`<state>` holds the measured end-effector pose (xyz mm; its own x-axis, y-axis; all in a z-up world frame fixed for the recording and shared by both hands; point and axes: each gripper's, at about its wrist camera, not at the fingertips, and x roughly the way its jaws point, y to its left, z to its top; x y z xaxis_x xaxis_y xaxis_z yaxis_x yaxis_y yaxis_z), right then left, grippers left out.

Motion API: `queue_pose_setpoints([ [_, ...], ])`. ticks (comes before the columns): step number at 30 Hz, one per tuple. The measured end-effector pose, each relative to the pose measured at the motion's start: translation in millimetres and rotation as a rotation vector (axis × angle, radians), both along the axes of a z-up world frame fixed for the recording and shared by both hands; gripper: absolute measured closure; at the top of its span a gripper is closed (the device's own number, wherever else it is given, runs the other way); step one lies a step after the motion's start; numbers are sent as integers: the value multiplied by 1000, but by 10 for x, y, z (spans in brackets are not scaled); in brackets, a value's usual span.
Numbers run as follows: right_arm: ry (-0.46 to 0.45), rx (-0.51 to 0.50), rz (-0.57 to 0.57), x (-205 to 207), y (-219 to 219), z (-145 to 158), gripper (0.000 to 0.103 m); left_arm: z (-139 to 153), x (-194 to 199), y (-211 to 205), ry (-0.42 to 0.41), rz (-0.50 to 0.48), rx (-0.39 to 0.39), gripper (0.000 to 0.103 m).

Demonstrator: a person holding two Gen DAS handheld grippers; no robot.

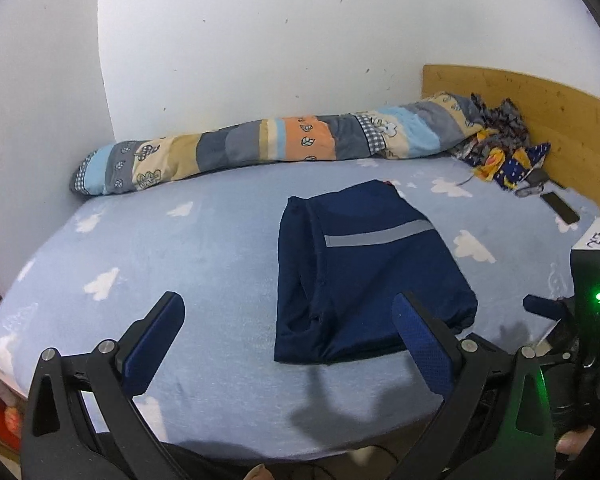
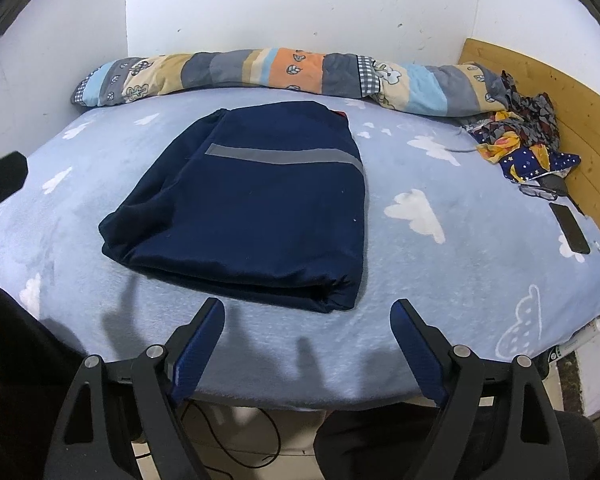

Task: Fold large clothes

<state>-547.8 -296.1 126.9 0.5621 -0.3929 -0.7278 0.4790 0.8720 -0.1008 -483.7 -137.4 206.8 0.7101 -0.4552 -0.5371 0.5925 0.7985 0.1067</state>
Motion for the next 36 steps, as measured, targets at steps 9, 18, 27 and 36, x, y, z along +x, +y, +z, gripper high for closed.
queue_pose_setpoints([
  [9, 5, 9, -12, -3, -29, -5, 16, -40, 22, -53, -4, 53, 62, 0],
  [18, 15, 4, 2, 13, -23, -23, 16, -136, 239, 89, 188, 10, -34, 0],
  [27, 15, 6, 4, 18, -41, -29, 16, -169, 317, 148, 221, 51, -51, 0],
  [36, 11, 10, -10, 9, -47, -20, 16, -206, 277, 28, 196, 46, 32, 0],
])
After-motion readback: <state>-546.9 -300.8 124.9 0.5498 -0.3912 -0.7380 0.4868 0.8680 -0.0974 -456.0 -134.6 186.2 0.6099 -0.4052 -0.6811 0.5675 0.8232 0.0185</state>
